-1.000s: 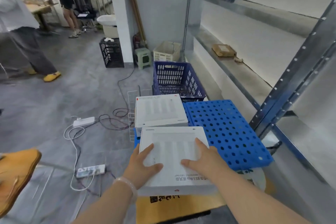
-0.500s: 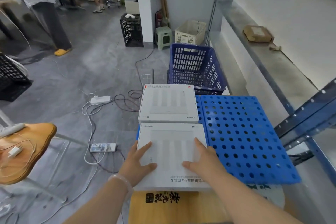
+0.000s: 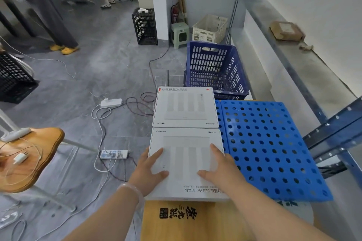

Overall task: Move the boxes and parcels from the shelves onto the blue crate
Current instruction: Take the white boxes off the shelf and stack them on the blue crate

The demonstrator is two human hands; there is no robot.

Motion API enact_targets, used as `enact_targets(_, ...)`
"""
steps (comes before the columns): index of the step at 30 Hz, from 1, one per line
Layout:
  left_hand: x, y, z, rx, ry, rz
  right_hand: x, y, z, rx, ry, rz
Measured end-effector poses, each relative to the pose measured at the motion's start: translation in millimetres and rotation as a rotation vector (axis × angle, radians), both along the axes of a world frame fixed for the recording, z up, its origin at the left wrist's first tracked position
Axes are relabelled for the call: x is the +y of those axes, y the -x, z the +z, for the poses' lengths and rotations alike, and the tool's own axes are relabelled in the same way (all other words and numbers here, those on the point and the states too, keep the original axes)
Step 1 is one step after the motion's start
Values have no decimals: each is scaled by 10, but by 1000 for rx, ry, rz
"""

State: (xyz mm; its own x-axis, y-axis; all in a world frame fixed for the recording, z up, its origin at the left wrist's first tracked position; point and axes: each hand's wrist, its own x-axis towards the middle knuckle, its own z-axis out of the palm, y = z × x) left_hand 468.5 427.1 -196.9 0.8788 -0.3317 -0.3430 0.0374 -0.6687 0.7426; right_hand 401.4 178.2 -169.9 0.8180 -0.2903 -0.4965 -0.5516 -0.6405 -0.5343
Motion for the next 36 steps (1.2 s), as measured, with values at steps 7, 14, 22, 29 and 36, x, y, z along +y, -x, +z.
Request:
enact_targets(7,-13,-38,-32,-2,-7,-13,-10,-13,-6,4,-5,-13)
enact_targets(14,17,-57,-64,4,9,-14,12,-20,-19,14,-7,-29)
enact_targets(22,1,-56,-16,13,5,-8,49,-27,4,20,-8,-23)
enact_targets(29,3,-40,-13,16,3,-14,52,-30,24,22,-18,-11)
enact_targets(36,25,-51,-41,29,6,-5,49,-32,20,16,-40,-8)
